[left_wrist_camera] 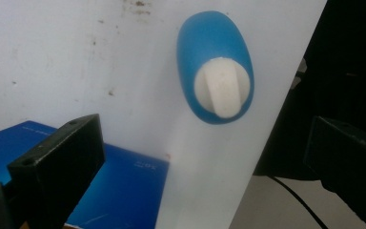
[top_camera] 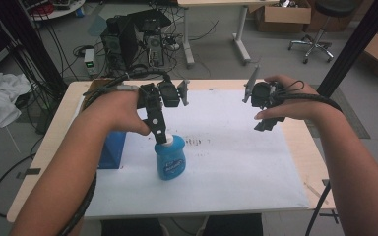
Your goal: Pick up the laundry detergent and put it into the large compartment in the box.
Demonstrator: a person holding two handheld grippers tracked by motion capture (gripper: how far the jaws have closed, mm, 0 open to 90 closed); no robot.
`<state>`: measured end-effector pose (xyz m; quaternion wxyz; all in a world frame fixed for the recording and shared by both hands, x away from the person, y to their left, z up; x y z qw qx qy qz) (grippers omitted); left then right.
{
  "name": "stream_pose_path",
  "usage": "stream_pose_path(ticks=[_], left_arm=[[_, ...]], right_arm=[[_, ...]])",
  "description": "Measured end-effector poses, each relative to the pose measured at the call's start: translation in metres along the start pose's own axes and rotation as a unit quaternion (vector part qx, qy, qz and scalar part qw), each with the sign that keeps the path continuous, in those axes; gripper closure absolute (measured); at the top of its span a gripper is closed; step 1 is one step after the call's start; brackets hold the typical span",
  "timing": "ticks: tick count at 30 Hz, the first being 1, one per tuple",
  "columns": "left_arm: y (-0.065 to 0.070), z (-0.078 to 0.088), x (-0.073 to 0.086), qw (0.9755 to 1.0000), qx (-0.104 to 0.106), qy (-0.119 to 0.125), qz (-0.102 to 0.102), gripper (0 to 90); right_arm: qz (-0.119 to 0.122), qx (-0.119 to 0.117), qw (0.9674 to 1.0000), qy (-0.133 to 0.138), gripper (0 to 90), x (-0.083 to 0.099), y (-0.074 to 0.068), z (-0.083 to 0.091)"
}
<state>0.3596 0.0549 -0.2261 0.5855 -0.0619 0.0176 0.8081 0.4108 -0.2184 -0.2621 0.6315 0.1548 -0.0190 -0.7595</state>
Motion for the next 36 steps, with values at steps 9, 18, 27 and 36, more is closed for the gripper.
stream_pose_path(ticks=[9, 18, 27, 36], left_arm=[[0.009, -0.016, -0.005, 0.9998, 0.007, -0.010, 0.014, 0.5], [0.011, -0.032, -0.007, 0.9995, 0.018, -0.011, 0.024, 0.4], [0.009, -0.047, -0.002, 0.9988, 0.021, -0.020, 0.040, 0.4], [0.012, -0.060, -0.006, 0.9986, 0.020, -0.028, 0.039, 0.3]], right_arm=[[0.007, -0.004, 1.0000, 0.002, 15.4, -0.002, -0.004, -0.005], [0.008, -0.003, 0.9999, 0.006, 15.4, 0.000, -0.006, -0.005], [0.005, -0.006, 1.0000, 0.004, 15.4, 0.003, -0.006, -0.010], [0.005, -0.007, 0.9999, 0.007, 15.4, 0.001, -0.004, -0.011]])
Point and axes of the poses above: each handheld gripper's, and its own axes: z roughly backward along the jaws, x roughly out of its underside, y roughly to its right, the point moved 3 cm from there along -z, roughly forward along the jaws, and after that the axes turned 6 degrees about y, right-handed, at the moved point
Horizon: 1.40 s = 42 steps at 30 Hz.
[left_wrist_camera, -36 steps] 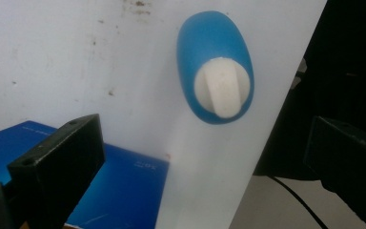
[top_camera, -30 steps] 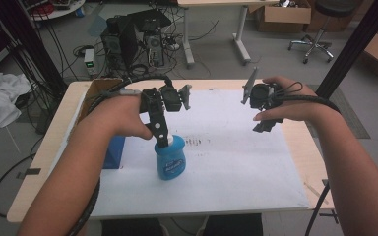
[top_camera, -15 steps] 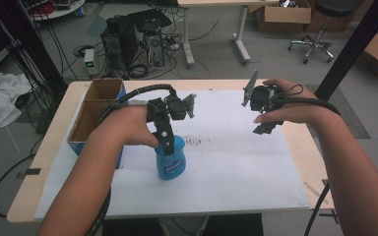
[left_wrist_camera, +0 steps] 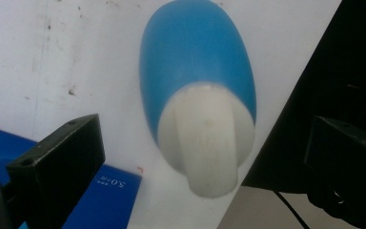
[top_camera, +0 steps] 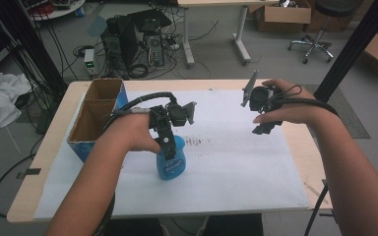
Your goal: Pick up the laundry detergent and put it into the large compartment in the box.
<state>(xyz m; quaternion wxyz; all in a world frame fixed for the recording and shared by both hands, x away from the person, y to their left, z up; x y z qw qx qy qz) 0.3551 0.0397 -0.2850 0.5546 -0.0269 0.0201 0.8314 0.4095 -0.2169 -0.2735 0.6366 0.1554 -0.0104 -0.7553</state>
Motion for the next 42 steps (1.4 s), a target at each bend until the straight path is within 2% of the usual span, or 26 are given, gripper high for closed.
stream_pose_path(ticks=[6, 24, 42], left_arm=[[-0.002, -0.007, -0.004, 0.9999, -0.011, -0.001, 0.011, 0.7], [0.001, -0.029, -0.012, 0.9998, 0.003, 0.001, 0.022, 0.2], [-0.002, -0.041, -0.012, 0.9994, -0.016, 0.002, 0.032, 0.9]], right_arm=[[0.002, -0.001, 1.0000, 0.001, 15.4, -0.001, 0.000, -0.002], [-0.003, -0.003, 1.0000, 0.008, 15.4, 0.005, 0.001, -0.006], [-0.003, -0.004, 0.9999, 0.009, 15.4, 0.003, 0.001, -0.007]])
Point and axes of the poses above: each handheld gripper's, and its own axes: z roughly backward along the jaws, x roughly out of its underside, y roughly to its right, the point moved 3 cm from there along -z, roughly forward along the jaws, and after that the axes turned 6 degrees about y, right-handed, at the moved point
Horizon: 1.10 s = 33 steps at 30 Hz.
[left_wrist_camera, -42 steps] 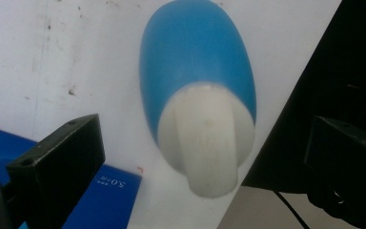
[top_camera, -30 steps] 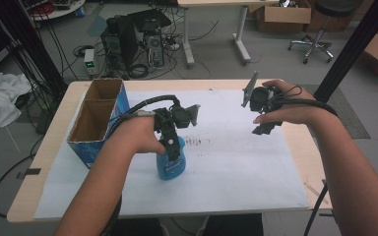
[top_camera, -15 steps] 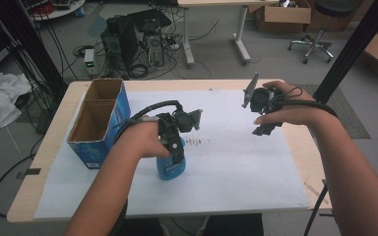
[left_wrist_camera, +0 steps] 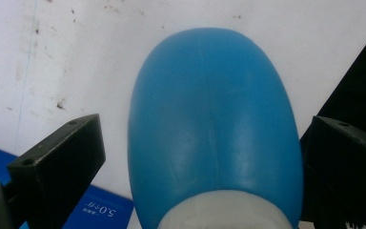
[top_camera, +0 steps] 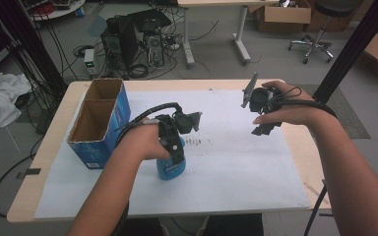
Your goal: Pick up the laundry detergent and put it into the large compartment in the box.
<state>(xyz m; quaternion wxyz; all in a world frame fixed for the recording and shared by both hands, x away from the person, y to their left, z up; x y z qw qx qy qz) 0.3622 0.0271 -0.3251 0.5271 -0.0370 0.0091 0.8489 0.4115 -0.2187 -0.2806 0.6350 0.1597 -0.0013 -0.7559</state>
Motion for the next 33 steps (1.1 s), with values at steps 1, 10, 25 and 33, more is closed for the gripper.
stream_pose_path(ticks=[1, 10, 25, 33], left_arm=[[-0.0006, -0.0001, 0.0003, 1.0000, -0.002, 0.001, 0.003, 1.5], [0.0004, -0.0016, -0.0010, 0.9999, 0.001, 0.010, 0.000, 10.0], [0.0014, -0.0020, -0.0010, 1.0000, -0.007, 0.007, 0.000, 21.3], [0.0021, -0.0024, -0.0012, 0.9999, -0.011, 0.009, 0.004, 24.2]], right_arm=[[-0.002, 0.000, 1.0000, 0.000, 15.4, -0.0001, -0.0002, -0.0001], [-0.001, 0.000, 1.0000, -0.002, 15.4, -0.0007, 0.0005, -0.0007], [-0.002, 0.001, 1.0000, 0.000, 15.4, 0.0007, 0.0008, -0.0001], [-0.004, 0.000, 1.0000, 0.003, 15.4, 0.0025, 0.0014, 0.0005]])
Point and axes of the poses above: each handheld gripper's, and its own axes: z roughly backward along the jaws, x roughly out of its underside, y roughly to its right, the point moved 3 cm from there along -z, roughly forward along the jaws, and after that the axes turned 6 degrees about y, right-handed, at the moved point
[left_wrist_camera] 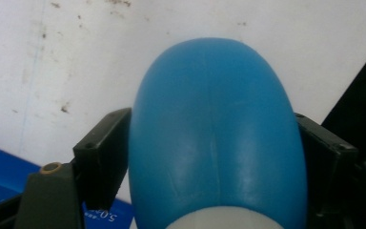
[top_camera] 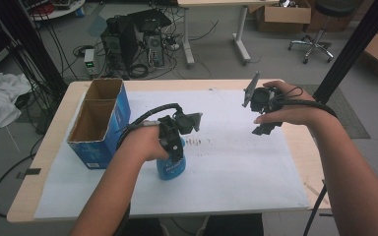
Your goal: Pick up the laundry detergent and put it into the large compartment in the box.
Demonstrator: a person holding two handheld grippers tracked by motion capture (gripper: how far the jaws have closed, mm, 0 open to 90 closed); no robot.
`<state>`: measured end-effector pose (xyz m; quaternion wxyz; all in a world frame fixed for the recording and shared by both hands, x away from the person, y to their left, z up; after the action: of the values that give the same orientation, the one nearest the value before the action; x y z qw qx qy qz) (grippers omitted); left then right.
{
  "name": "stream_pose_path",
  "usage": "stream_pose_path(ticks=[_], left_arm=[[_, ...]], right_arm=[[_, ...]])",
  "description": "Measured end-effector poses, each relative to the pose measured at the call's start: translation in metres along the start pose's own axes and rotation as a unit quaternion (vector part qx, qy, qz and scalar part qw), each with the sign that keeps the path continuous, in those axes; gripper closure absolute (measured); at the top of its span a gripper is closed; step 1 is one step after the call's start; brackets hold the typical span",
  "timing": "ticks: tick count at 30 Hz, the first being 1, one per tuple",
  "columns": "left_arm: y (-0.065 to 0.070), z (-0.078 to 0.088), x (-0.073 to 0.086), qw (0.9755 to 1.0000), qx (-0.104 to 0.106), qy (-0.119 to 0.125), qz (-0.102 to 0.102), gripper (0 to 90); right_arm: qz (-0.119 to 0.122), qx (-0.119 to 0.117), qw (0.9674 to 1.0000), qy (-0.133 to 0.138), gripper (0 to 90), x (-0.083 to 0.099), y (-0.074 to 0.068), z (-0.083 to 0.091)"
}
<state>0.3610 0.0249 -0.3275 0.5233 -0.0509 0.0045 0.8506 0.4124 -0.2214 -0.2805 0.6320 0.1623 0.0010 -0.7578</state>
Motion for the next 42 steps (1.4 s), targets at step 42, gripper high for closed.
stream_pose_path(ticks=[42], left_arm=[[0.0044, 0.0012, -0.0008, 0.9998, -0.010, 0.004, -0.014, 39.1]], right_arm=[[-0.007, 0.000, 1.0000, 0.001, 15.4, 0.0024, 0.0008, -0.0028]])
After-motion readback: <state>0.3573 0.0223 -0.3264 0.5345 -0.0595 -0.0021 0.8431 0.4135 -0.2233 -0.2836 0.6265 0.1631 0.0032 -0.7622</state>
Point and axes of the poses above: each handheld gripper's, and its own axes: z roughly backward along the jaws, x roughly out of its underside, y roughly to its right, the point moved 3 cm from there along -z, roughly forward along the jaws, and after that the axes turned 6 degrees about y, right-handed, at the moved point
